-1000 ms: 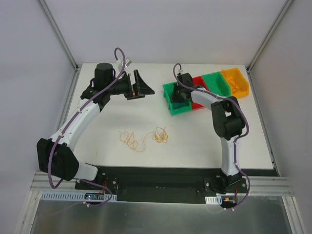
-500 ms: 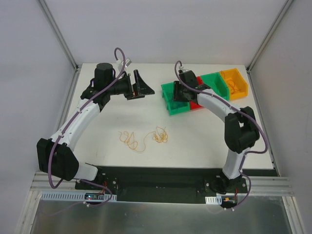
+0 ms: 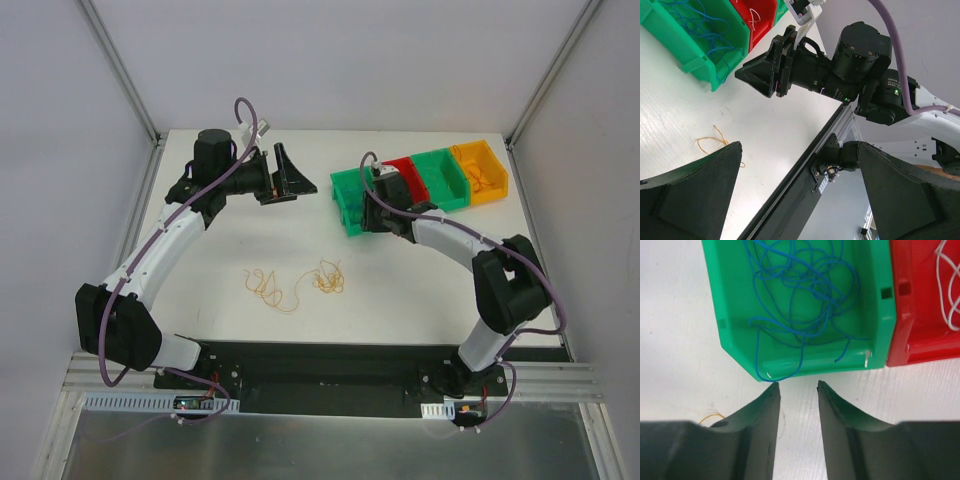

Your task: Untangle the cables

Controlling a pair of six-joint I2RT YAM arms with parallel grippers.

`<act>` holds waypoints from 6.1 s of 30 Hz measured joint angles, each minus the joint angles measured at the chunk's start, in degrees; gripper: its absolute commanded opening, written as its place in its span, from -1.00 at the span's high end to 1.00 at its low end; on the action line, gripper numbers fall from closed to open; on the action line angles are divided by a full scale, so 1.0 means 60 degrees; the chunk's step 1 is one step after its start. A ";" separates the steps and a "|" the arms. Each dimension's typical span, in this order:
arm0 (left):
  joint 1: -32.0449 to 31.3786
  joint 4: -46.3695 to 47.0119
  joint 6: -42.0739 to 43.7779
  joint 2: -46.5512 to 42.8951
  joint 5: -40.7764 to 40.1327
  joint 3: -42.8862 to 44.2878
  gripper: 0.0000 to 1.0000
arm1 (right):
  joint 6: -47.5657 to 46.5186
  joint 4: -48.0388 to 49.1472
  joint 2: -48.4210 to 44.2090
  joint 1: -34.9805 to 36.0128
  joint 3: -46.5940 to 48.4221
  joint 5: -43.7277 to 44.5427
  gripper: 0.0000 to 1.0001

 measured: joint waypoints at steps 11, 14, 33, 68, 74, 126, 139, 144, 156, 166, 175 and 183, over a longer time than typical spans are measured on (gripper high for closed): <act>0.0004 0.0000 0.0004 0.0047 -0.0004 0.0000 -0.98 | 0.0244 0.0736 0.1016 0.0036 0.0237 0.0062 0.58; 0.0004 0.0000 0.0007 0.0091 -0.0004 0.0000 -0.98 | 0.0251 0.0739 0.1024 0.0044 0.0251 0.0066 0.60; 0.0004 0.0004 0.0007 0.0146 -0.0004 0.0000 -0.98 | 0.0266 0.0838 0.1963 0.0226 0.1993 0.0652 0.99; -0.2153 -0.0878 0.1348 -0.0364 -0.3311 -0.4266 -0.53 | 0.1453 0.5333 -0.3588 0.1854 -0.6288 -0.1789 -0.37; -0.2488 -0.0597 0.1322 -0.0084 -0.3508 -0.4561 -0.10 | 0.2051 0.6011 -0.2463 0.2065 -0.6076 -0.2750 -0.37; -0.2594 -0.3180 0.3548 -0.2878 -0.5697 0.1887 1.00 | 0.1417 0.2860 -0.4721 0.3337 -0.4932 0.0331 -0.74; -0.2594 -0.2375 0.3311 -0.3064 -0.4091 0.0933 1.00 | 0.0554 0.2736 -0.6124 0.3340 -0.4900 -0.0991 -0.89; -0.2583 -0.2295 0.3311 -0.3122 -0.4098 0.0794 1.00 | 0.0510 0.3344 -0.6320 0.3340 -0.4674 -0.1122 -0.89; -0.2233 -0.2149 0.3100 -0.3253 -0.4007 0.0656 1.00 | 0.1541 0.6211 -0.2328 0.3938 -0.4054 -0.1803 -0.64; -0.2058 -0.2029 0.3089 -0.3432 -0.3993 0.0466 1.00 | 0.1494 0.7158 -0.0827 0.4758 -0.3661 -0.0295 -0.67; -0.1840 -0.1854 0.3045 -0.3512 -0.3738 0.0466 1.00 | 0.1300 0.7209 -0.0565 0.4732 -0.3665 0.0499 -0.69; -0.1621 -0.1792 0.3024 -0.3676 -0.3665 0.0466 1.00 | 0.1129 0.7045 -0.0510 0.4732 -0.3679 0.1060 -0.68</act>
